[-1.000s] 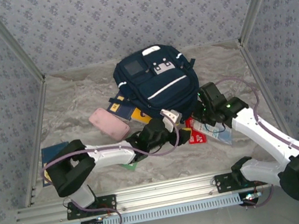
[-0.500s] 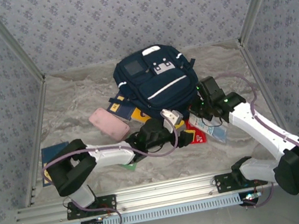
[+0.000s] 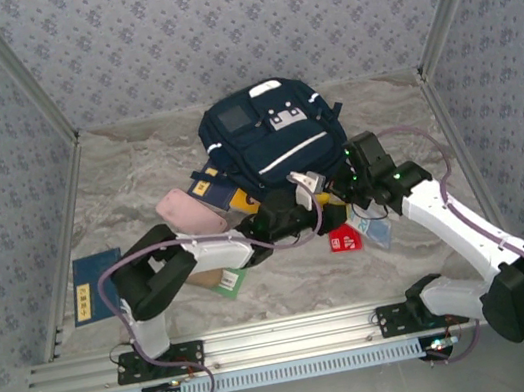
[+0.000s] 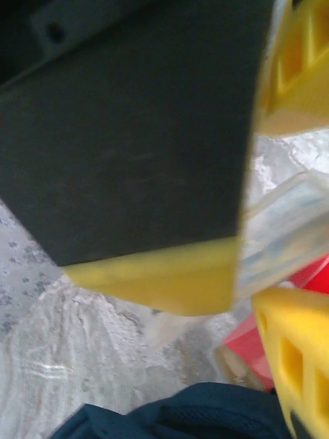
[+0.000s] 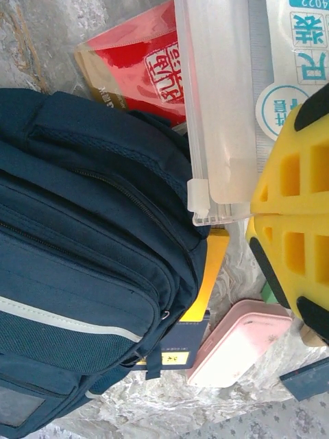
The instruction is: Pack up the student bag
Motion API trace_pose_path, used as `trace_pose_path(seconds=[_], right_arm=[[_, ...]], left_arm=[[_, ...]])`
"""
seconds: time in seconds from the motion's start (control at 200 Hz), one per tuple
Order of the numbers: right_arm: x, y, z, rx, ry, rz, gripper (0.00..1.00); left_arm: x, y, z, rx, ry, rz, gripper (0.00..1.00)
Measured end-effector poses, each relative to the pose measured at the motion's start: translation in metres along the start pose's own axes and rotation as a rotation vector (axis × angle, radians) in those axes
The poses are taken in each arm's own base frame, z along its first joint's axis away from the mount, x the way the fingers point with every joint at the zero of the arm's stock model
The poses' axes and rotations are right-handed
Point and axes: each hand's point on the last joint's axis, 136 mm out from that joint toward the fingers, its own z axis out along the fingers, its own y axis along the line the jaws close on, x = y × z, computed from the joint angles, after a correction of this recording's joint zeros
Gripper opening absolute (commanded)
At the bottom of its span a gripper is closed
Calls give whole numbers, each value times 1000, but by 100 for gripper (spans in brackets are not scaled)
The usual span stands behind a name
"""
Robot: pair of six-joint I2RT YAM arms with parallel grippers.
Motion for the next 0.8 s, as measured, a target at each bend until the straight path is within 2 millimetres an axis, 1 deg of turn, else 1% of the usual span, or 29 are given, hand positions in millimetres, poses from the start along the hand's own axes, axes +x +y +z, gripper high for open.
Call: trace_pose_path(seconds=[0.16,0.255,0.29,0.325,0.395,0.42,0.5,0.6,0.695,0.749,0.799], right_arm=[[-4,4,-4,-9,-11,7,0],[-7,6,-7,-12,-25,12,0],[-8,7,-9,-18,-29,12,2],[-8,9,-11,-23,-33,12,9],[-11,12,-16,-35,-47,17,34],[-12,14,-18,-43,-52,15,42],[-17,23,-27,-76,-73,19,58],[-24,30,-41,-109,-113,-1,70],[-33,37,-60,-145,-171,-39,75],[-39,38,-72,-162,-214,-63,77],[-45,38,-84,-173,-259,-87,86]], left_arm=[[-2,3,6,46,-15,-82,17],[-7,3,6,64,-29,-111,7],[-9,3,5,68,-32,-125,4],[-10,3,5,71,-37,-133,2],[-15,0,5,82,-53,-136,1],[-15,0,4,88,-52,-138,1],[-16,-4,3,97,-51,-136,0],[-25,-12,-1,111,-63,-130,0],[-41,-22,-12,122,-84,-116,0],[-53,-29,-21,124,-100,-106,0],[-65,-34,-31,122,-112,-95,0]])
